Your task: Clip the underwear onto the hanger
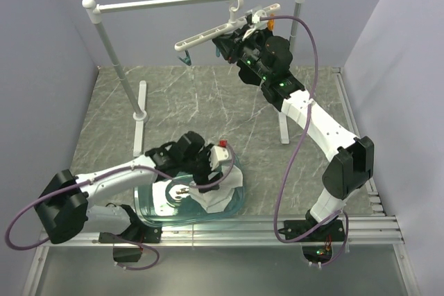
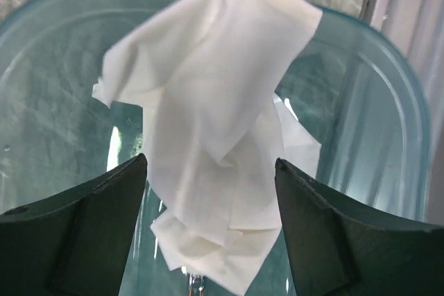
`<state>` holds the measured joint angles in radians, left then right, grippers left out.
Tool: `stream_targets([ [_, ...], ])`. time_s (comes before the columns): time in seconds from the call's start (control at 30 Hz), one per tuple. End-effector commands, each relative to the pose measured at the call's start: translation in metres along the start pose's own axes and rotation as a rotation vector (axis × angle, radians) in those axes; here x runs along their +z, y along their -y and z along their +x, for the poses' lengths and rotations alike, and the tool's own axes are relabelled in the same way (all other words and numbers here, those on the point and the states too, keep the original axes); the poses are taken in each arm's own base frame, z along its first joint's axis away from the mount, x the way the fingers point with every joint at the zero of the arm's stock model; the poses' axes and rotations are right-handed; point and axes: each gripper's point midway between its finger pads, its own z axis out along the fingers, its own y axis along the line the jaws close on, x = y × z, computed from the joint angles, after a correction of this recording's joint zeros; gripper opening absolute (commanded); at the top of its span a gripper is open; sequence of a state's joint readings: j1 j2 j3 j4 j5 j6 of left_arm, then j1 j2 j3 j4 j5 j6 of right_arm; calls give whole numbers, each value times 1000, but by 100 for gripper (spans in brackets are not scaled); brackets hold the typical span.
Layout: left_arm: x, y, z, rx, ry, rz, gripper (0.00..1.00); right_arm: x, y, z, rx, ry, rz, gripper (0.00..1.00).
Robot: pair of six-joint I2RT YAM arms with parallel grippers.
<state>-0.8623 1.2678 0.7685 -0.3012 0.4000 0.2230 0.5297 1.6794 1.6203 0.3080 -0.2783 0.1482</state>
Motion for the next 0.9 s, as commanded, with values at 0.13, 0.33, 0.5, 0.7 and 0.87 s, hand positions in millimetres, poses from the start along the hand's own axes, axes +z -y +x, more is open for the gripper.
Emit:
stream_targets([
  [0.13, 2, -7, -48, 122, 347, -190, 75, -13, -6, -15, 6, 19, -1, 0],
  [0.33, 12, 16, -62, 196, 474, -184, 73, -19, -3, -11, 6, 10, 16, 0],
  [0.5, 24, 27, -56, 224, 475, -161, 72, -22, -3, -8, 1, 7, 22, 0],
  [0.7, 36, 37, -50, 209, 455, -161, 72, -20, -5, -9, 18, 13, 16, 0],
  [0.87, 39, 42, -37, 208, 417, -179, 71, -21, -4, -10, 21, 14, 19, 0],
])
